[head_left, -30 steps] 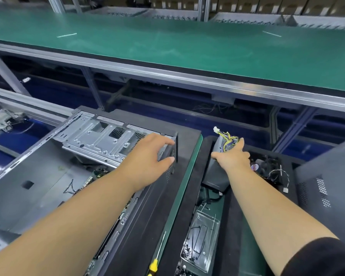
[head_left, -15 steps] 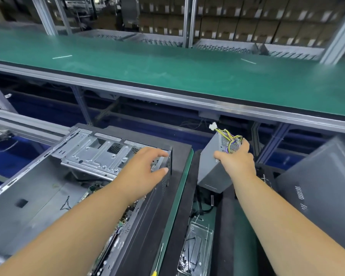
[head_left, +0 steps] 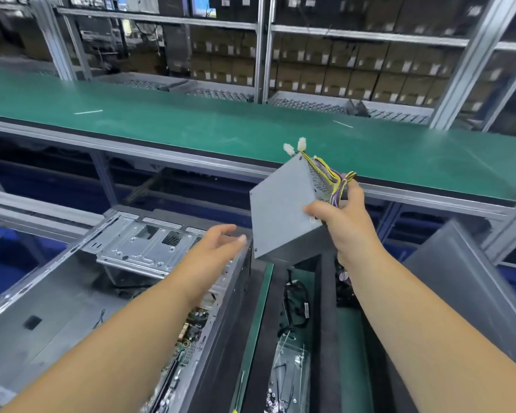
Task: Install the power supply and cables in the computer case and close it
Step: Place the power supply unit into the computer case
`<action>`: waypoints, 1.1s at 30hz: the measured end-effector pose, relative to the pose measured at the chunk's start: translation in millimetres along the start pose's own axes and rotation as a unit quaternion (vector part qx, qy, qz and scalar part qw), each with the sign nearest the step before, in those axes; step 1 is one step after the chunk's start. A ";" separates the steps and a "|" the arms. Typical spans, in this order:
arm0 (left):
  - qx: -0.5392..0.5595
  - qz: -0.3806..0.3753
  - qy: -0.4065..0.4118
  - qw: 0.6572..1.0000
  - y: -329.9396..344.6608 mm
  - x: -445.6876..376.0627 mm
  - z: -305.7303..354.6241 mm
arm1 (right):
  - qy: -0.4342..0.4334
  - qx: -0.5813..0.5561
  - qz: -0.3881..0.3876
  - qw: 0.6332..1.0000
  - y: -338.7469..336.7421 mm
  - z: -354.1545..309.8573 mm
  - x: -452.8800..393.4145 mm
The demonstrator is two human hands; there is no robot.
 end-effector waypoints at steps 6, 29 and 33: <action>0.201 -0.056 -0.059 0.976 -15.4 9.1 4.3 | -0.058 -0.064 -0.089 0.992 27.0 -24.2 33.7; 0.285 0.010 0.093 0.954 -160.8 51.6 -38.6 | -0.001 -0.105 -0.181 0.978 142.3 -14.4 99.4; 0.270 0.020 0.088 0.959 -178.7 52.0 -43.1 | -0.019 -0.053 -0.129 0.990 162.8 -19.9 101.4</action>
Point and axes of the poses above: each hand's wrist, its own x-axis away from the middle knuckle, its own y-axis out of the palm, z = x × y, the point moved 1 cm from there along -x, towards the middle knuckle
